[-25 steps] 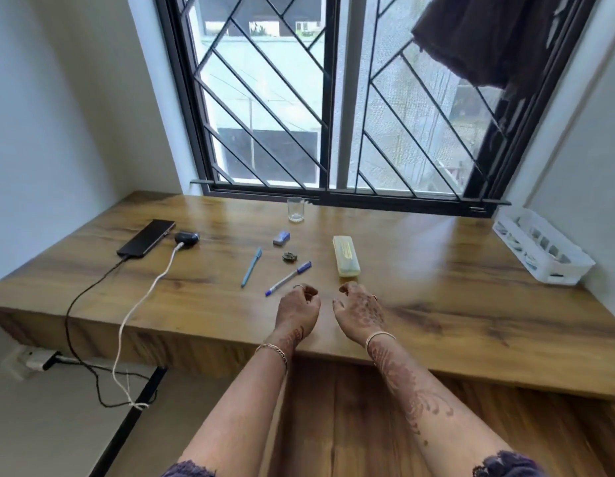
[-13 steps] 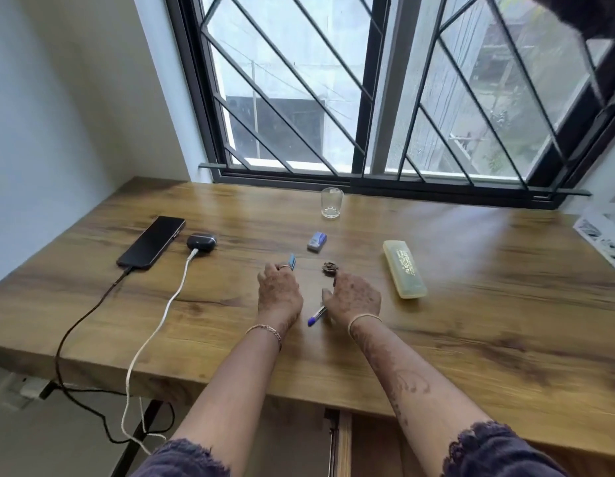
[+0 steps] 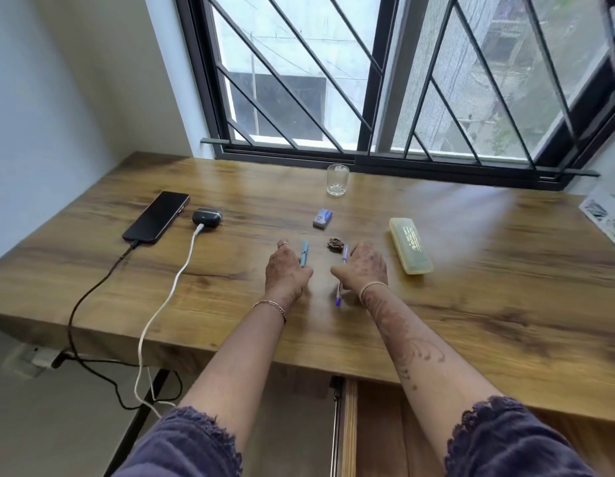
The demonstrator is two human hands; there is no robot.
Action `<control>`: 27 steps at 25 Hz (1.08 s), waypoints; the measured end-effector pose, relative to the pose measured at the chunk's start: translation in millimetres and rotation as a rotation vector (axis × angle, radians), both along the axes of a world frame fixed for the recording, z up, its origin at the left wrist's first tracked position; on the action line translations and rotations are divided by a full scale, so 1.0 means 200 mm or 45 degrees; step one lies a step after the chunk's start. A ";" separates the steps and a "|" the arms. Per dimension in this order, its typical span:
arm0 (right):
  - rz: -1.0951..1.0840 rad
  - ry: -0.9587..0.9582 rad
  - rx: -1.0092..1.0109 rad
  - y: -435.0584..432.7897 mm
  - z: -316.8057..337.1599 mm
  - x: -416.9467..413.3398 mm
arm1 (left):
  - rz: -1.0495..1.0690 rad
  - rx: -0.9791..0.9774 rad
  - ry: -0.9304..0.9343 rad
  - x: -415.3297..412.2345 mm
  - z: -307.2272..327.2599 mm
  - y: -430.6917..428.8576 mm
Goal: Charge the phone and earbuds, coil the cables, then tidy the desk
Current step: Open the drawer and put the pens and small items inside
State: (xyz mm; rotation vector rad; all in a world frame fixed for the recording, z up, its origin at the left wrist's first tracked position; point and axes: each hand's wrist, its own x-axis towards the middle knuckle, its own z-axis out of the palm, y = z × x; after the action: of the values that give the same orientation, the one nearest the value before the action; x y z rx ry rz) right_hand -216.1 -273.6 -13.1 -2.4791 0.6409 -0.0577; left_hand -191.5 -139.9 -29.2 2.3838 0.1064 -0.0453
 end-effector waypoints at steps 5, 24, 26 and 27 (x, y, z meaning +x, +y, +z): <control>-0.093 -0.186 0.448 -0.04 0.11 -0.20 | 0.041 -0.330 0.031 -0.24 0.12 -0.09; -0.116 0.227 0.764 -0.43 -0.37 -1.46 | -0.167 -0.094 0.543 -1.44 -0.27 -0.43; -0.185 0.241 0.748 -0.42 -0.44 -1.47 | -0.142 0.070 0.569 -1.44 -0.31 -0.45; -0.225 0.242 0.762 -0.41 -0.48 -1.46 | -0.126 0.118 0.576 -1.43 -0.34 -0.46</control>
State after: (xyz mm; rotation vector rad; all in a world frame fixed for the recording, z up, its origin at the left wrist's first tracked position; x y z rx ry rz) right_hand -508.6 -356.3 -108.1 -1.8603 0.8167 0.2678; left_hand -476.9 -231.8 -97.4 2.4295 0.2073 -0.6388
